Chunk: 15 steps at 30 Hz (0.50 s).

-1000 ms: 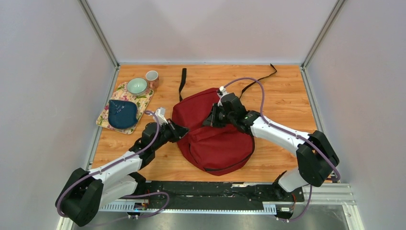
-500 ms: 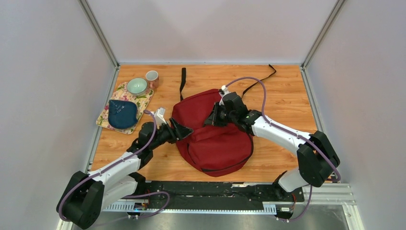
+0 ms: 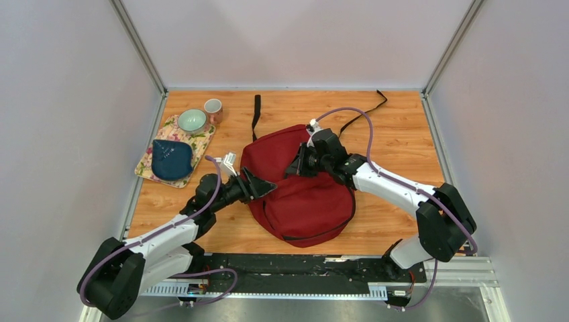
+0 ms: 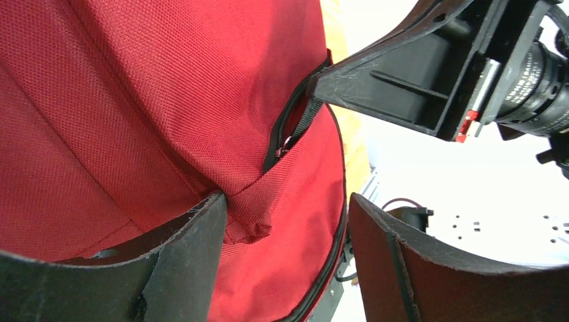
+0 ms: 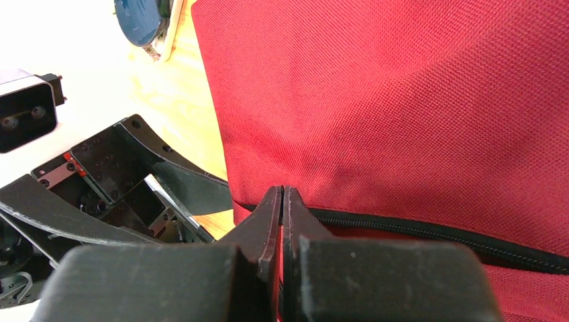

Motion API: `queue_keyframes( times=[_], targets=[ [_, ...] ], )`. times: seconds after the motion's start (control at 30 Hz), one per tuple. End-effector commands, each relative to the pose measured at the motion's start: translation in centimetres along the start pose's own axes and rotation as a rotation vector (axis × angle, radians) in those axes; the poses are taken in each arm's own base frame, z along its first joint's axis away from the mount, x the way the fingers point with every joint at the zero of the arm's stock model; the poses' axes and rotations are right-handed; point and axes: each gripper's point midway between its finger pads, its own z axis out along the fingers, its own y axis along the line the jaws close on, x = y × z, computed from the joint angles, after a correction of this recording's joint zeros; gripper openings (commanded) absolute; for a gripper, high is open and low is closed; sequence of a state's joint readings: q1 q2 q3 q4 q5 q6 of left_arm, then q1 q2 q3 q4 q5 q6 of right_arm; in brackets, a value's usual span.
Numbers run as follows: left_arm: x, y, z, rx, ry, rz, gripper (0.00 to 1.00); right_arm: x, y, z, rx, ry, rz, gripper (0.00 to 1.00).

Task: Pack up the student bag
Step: Zip the student bag at the center of the board.

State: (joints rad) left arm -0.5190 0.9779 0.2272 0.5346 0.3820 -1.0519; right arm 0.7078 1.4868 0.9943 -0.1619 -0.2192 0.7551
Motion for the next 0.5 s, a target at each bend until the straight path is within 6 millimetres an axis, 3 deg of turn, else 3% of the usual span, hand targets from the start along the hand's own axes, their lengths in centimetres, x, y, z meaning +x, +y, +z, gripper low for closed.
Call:
queue_keyframes(
  times=[0.0,0.13,0.47],
  targets=[
    [0.4,0.4,0.3,-0.034,0.01,0.046,0.74,-1.0,1.2,-0.4,-0.046,-0.039,-0.009,0.0],
    [0.3,1.7,0.4,-0.105,0.009,0.09,0.7,-0.9,1.2,-0.4,-0.05,-0.034,-0.007,0.0],
    [0.2,1.8,1.3,-0.115,0.034,0.09,0.47,-0.3,1.1,-0.4,-0.05,-0.02,-0.007,0.0]
  ],
)
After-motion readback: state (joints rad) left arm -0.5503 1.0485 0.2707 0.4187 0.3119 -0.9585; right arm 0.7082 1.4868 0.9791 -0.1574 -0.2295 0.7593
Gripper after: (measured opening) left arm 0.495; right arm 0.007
